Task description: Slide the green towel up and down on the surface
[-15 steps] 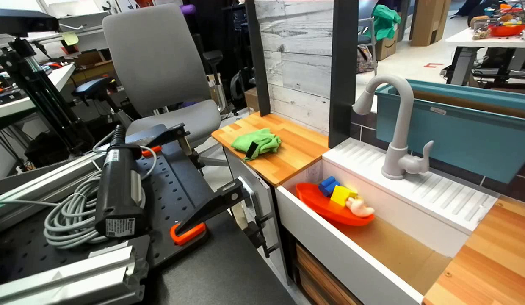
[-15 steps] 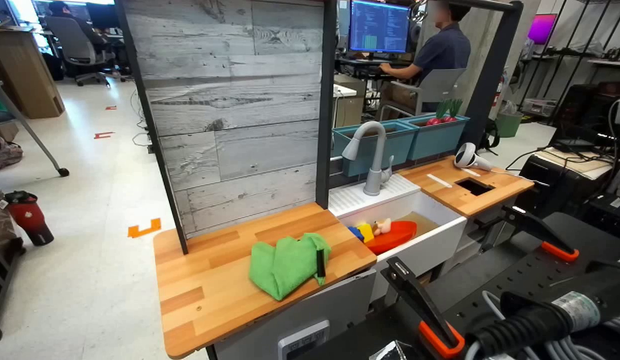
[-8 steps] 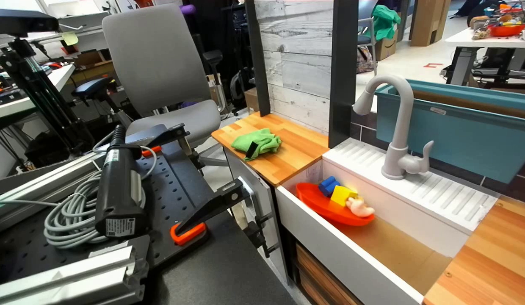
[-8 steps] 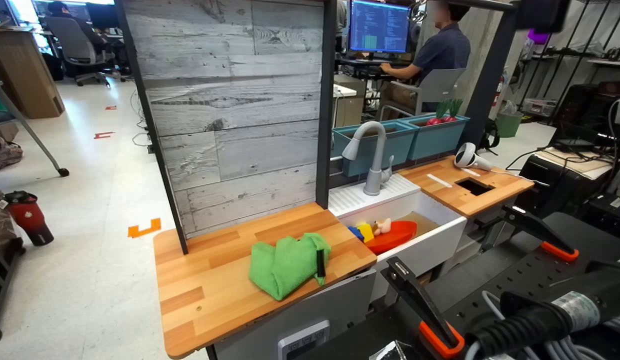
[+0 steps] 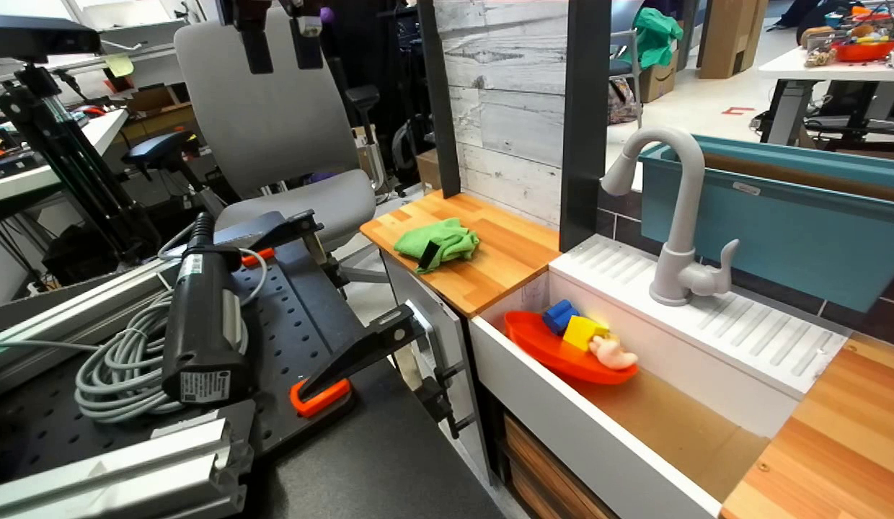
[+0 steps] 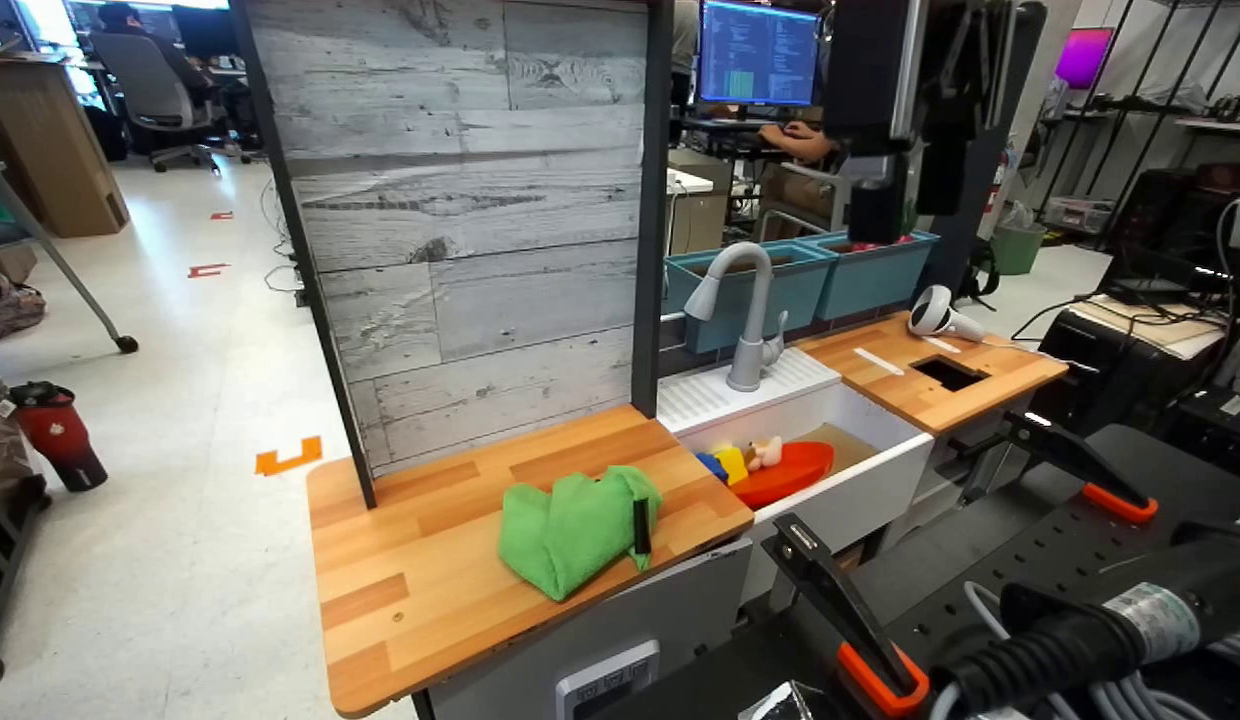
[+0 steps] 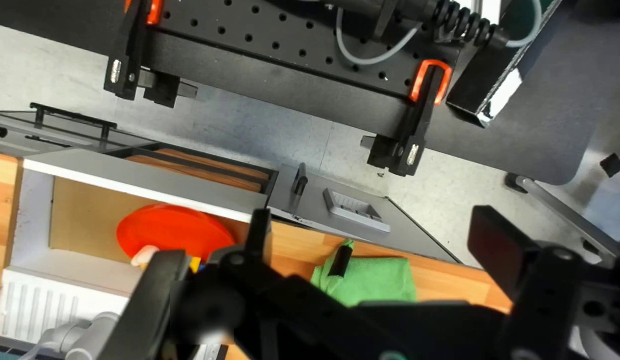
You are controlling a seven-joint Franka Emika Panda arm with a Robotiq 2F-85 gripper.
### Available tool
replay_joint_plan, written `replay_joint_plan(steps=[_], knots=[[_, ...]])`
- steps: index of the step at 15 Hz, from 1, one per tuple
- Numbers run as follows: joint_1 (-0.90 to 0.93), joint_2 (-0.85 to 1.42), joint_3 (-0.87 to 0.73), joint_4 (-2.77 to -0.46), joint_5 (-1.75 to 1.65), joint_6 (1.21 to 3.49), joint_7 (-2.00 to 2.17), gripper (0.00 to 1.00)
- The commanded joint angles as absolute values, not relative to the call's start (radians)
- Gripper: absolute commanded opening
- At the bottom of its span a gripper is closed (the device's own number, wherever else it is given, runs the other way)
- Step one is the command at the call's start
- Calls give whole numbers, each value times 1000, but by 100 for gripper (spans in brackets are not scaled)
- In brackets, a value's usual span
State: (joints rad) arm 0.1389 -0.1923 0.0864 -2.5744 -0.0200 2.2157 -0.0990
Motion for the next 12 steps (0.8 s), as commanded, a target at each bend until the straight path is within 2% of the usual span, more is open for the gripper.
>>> replay_joint_plan(steps=[1,8,12], knots=[[131,-193,98,-2582,-30,2249,-75,100],[129,103,112,-2449,-60,2494,115,100],[147,323,100,-2323,-63,2533,153,100]])
